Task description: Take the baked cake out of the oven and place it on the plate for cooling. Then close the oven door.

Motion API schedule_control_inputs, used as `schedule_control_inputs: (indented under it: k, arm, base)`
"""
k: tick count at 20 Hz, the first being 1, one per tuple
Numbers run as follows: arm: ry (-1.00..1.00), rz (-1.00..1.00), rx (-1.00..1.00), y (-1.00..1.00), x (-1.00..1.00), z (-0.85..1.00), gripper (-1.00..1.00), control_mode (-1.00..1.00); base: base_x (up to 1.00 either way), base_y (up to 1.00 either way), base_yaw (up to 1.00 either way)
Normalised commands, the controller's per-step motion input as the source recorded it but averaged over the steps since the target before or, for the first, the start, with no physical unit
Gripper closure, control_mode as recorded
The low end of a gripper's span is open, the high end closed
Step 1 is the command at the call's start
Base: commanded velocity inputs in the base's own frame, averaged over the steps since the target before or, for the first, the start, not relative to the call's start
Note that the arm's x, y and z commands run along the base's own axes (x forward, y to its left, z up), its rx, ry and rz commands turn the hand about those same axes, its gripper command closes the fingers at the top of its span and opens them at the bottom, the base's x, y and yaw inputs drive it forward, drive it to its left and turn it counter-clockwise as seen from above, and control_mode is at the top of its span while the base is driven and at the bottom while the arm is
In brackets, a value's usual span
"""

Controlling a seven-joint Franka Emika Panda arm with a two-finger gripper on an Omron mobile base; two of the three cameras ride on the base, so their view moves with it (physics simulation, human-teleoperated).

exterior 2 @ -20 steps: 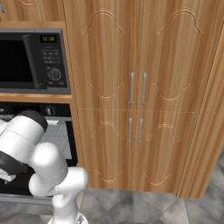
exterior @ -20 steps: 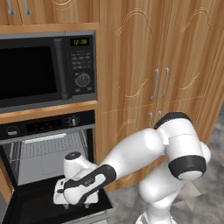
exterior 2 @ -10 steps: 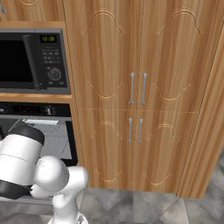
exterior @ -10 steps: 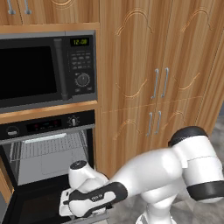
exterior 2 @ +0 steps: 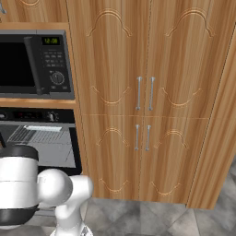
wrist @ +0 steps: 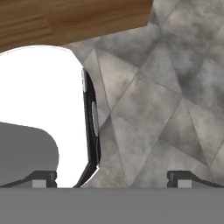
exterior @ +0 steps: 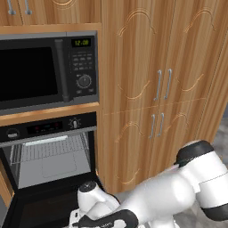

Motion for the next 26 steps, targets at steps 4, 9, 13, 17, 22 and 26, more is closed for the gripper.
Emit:
schedule_control_inputs:
  k: [4, 9, 13, 17, 22, 26]
  arm:
    - [-0.03, 0.01, -0.12, 0.0, -0.04, -0.33, -1.0, -1.0]
    - [-0.05, 0.08, 0.0, 0.0, 0.0, -0.08, -1.0, -1.0]
    - [-0.1, 0.2, -0.03, 0.0, 0.0, -0.26, -1.0, -1.0]
    - [-0.18, 0.15, -0.03, 0.01, 0.18, -0.38, -1.0, -1.0]
    - [-0.16, 0.07, 0.0, 0.05, 0.27, -0.3, -1.0, -1.0]
    - [-0.1, 0.01, 0.0, 0.1, 0.12, -0.39, -1.0, -1.0]
  base:
    - [0.0, 0.0, 0.0]
    - [0.0, 0.0, 0.0]
    - [0.0, 0.0, 0.0]
    - [0.0, 0.0, 0.0]
    - [0.0, 0.0, 0.0]
    - [0.0, 0.0, 0.0]
